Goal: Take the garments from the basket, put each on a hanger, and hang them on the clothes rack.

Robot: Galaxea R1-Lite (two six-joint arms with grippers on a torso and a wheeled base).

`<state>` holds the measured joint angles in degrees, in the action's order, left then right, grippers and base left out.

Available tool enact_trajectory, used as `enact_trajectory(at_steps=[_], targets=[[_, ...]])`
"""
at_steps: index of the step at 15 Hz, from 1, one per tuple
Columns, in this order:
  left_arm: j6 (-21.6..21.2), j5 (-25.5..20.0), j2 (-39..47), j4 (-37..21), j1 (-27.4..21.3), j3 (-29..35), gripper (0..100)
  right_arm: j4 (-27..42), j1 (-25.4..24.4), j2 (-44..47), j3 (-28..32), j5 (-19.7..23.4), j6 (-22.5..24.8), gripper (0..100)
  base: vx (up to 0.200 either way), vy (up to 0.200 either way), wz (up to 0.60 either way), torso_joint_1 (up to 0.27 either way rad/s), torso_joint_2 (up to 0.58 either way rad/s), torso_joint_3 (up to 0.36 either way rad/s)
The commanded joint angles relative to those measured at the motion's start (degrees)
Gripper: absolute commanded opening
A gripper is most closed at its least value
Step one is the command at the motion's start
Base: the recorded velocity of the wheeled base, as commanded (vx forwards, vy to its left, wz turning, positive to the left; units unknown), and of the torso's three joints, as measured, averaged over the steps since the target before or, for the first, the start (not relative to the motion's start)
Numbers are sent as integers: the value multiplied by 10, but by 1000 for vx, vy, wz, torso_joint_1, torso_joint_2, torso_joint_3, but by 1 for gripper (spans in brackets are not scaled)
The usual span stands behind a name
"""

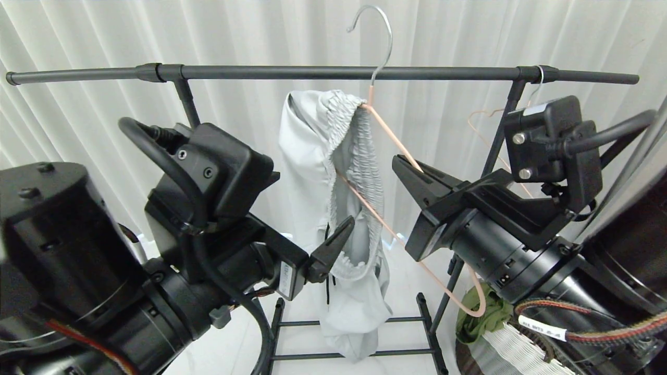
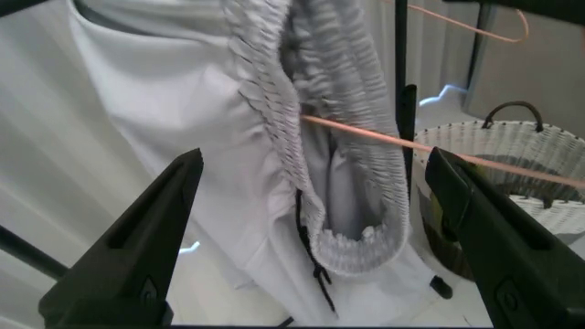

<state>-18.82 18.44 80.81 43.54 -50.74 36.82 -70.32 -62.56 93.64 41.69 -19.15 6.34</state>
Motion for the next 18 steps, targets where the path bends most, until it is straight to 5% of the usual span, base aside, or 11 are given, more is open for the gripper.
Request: enact_trajectory(at_steps=[1,7,13,18], targets=[[-2,-3,-34,0,15,-15,100,-3,9,-27,-35,4,6,0,0,0,0,0,0,0],[-12,-42,-130,-35,39,-62,100,-2,17,-144,-169,68,27,0,0,0,0,0,0,0],[-32,-145,-170,-109,39,-56,100,-1,13,-219,-316,141,27,0,0,0,0,0,0,0],[-40,-235,-145,-143,36,-75,100,-2,-31,-229,-370,169,39,0,0,0,0,0,0,0]])
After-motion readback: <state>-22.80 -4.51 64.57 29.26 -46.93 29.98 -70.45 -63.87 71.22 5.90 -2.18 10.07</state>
